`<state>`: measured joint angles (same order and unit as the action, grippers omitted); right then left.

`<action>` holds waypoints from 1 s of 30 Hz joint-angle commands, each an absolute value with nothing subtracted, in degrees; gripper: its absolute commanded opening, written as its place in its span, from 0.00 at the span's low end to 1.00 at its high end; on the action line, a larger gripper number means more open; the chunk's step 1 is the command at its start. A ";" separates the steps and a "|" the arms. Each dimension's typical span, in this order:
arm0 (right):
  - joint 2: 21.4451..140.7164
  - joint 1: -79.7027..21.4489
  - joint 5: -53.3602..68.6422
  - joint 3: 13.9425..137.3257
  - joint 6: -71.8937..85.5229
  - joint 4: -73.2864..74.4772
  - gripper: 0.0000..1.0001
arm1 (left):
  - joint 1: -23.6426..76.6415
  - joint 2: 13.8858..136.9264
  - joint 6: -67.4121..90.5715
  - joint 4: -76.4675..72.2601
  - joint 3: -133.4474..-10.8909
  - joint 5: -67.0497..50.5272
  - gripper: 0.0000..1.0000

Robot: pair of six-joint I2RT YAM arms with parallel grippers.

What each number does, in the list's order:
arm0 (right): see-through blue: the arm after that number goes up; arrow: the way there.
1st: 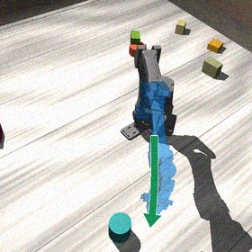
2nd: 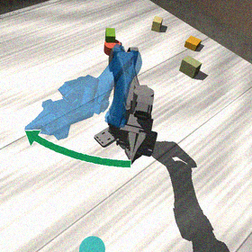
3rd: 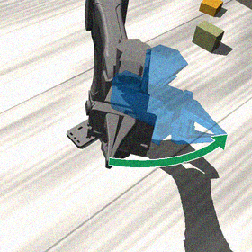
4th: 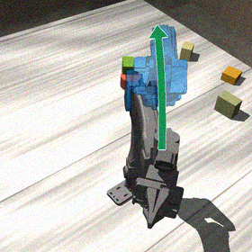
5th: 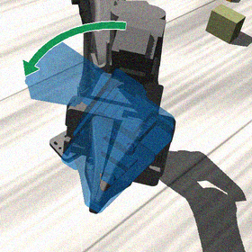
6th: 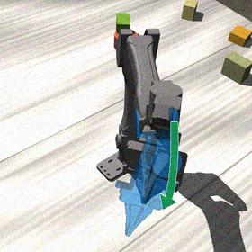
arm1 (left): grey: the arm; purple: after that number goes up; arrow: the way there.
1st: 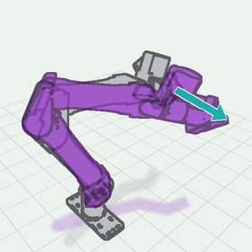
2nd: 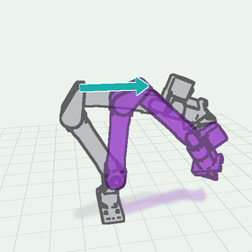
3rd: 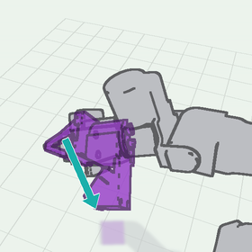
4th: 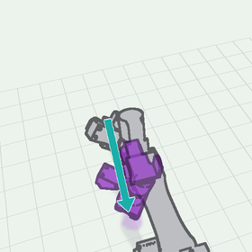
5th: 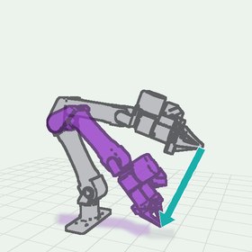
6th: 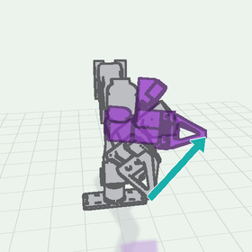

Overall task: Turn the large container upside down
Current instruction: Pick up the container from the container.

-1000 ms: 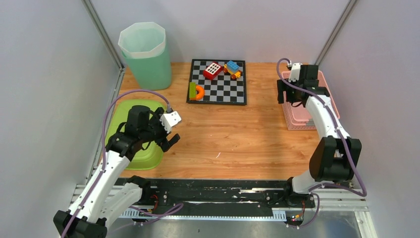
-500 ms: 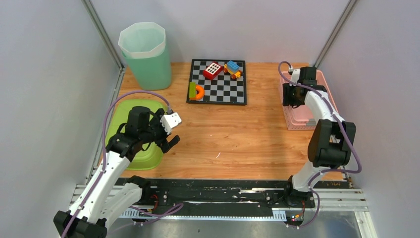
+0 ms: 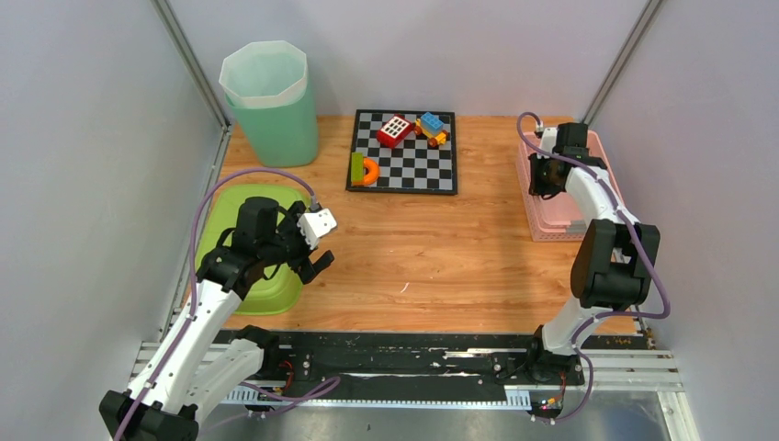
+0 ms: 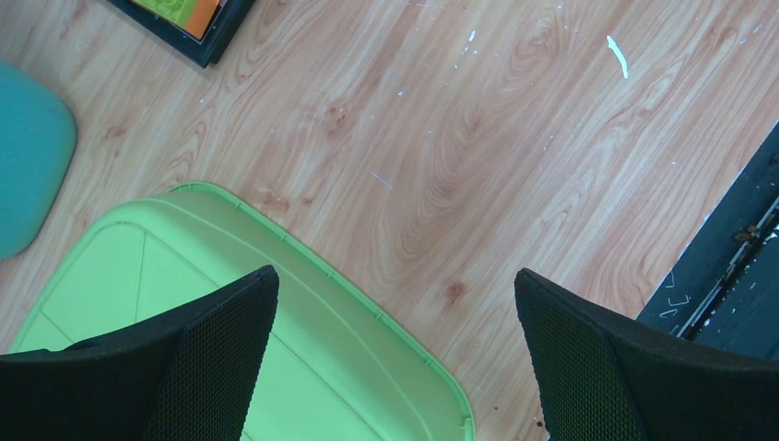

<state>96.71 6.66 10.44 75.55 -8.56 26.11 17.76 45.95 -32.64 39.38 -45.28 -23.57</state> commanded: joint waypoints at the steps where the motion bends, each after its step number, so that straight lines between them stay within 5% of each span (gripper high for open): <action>1: 96.85 7.59 11.84 77.07 -8.09 27.55 0.19 | 17.49 45.52 -33.10 39.79 -44.82 -24.76 1.00; 10: 96.64 7.56 12.02 77.46 -8.35 27.96 0.03 | 17.49 45.41 -33.17 39.90 -44.82 -24.89 1.00; 30: 90.70 7.56 9.62 80.72 -7.56 28.03 0.02 | 17.49 45.34 -33.35 40.17 -44.82 -25.11 1.00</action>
<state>95.48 6.83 9.85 78.39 -8.51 27.68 17.76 45.95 -32.82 39.59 -45.28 -24.03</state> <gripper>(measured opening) 0.067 0.999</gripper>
